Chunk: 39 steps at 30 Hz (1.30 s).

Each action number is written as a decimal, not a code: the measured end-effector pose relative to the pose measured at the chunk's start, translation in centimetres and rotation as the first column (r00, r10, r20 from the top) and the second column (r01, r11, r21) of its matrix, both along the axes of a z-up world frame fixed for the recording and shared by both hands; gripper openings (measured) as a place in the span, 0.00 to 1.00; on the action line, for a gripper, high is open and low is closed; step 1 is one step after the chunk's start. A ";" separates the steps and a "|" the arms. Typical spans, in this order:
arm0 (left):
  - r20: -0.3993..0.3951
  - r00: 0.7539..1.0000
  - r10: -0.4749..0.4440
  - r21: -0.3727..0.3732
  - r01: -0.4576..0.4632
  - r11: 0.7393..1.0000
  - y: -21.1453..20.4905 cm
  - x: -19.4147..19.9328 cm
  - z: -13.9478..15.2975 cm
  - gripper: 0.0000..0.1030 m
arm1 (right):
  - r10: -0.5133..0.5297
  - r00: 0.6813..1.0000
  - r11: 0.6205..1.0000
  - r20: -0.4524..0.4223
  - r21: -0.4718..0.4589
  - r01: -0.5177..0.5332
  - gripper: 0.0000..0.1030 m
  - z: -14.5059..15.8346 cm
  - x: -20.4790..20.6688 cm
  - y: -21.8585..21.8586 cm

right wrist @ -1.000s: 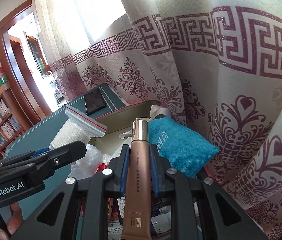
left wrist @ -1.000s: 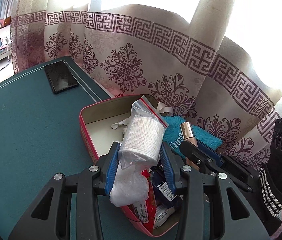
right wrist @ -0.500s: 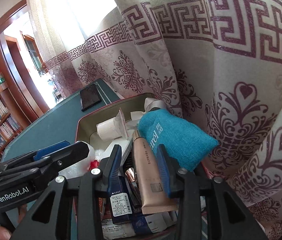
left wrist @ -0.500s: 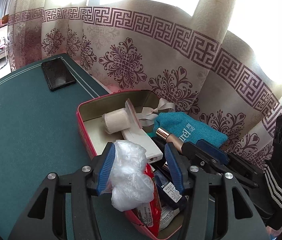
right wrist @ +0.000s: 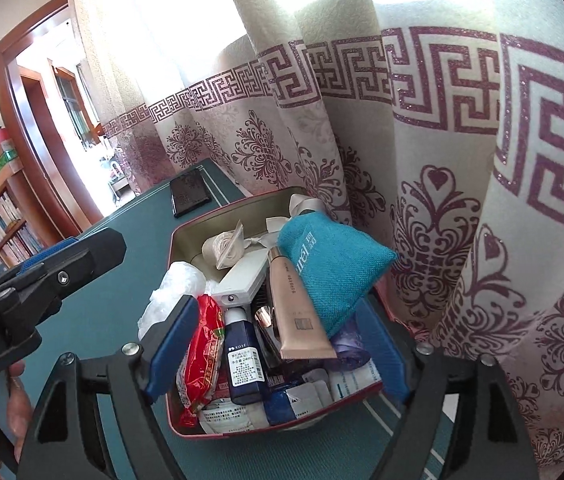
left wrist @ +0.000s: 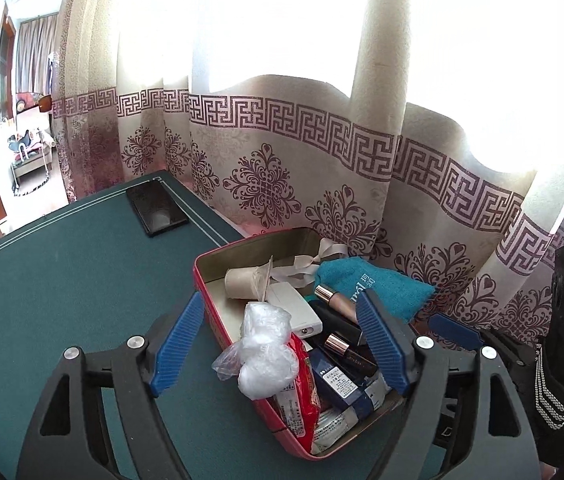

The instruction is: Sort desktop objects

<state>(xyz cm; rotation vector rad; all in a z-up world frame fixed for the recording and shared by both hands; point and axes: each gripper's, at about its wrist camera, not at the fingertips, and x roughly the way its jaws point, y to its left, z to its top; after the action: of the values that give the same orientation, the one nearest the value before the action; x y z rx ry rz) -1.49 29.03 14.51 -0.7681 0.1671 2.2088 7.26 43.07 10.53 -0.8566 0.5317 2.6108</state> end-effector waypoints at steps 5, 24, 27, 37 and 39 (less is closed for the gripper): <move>-0.041 0.998 0.039 -0.030 -0.040 0.999 0.7 1.5 -0.2 0.79 | -0.022 1.000 1.000 0.021 0.019 0.022 0.85 0.1 1.3 0.2; -0.060 0.995 0.078 0.004 -0.078 0.997 -0.6 2.7 0.8 0.82 | -0.030 0.998 0.990 0.056 0.139 0.022 0.99 1.7 3.5 -1.9; -0.103 0.990 0.092 -0.002 -0.093 0.996 -0.7 3.3 1.1 0.82 | -0.026 0.997 0.986 0.075 0.164 0.014 0.99 1.9 3.6 -2.4; -0.070 0.996 0.048 0.032 -0.046 0.998 -1.3 3.9 1.5 0.82 | -0.041 0.995 0.980 0.094 0.195 0.022 0.99 1.9 4.1 -2.9; -0.059 0.997 0.044 0.032 -0.042 0.999 -1.2 3.8 1.3 0.82 | -0.039 0.994 0.983 0.097 0.182 0.021 0.99 1.7 4.1 -2.7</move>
<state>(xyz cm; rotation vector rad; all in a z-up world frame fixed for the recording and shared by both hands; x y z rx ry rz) 2.36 27.85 15.83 -0.6957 0.1469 2.2706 11.34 40.35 12.22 -0.9067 0.2728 2.5254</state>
